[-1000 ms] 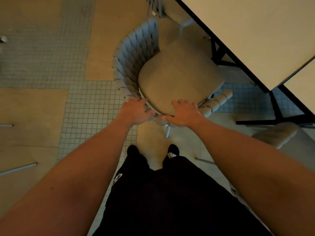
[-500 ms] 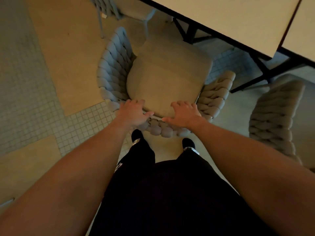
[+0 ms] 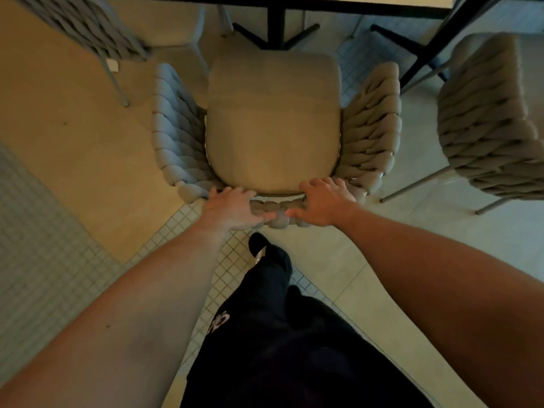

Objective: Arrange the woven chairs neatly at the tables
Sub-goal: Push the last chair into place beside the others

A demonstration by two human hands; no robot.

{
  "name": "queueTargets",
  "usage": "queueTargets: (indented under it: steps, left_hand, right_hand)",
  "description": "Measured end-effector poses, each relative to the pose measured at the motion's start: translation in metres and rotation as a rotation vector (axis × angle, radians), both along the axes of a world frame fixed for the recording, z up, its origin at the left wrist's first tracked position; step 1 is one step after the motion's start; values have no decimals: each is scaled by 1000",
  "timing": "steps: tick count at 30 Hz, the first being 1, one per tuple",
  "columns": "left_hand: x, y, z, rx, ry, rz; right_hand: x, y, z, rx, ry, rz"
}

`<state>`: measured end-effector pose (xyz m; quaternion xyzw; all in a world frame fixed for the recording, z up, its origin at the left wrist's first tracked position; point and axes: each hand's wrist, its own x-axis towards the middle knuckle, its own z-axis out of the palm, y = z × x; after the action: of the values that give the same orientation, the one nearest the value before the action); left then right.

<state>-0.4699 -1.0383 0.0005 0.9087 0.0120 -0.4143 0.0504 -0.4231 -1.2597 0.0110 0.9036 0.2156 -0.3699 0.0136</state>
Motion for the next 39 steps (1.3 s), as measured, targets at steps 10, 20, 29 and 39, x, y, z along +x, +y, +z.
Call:
queueTargets:
  steps: [10,20,29,39]
  left_hand:
    - [-25,7,-17,-44,-267,-240]
    - [-71,-19,-22,-68,-290,-319]
    - [-5,-29,-28,-89,-336,-357]
    - [87,-61,-26,-101,-410,-314]
  right_hand:
    - [-48,16,-16,-81,-14,39]
    - [-97,-10,-7,-110,-2,40]
    - [-40,-21,-12,-115,-44,31]
    - [55,-54,-18,-107,-24,-33]
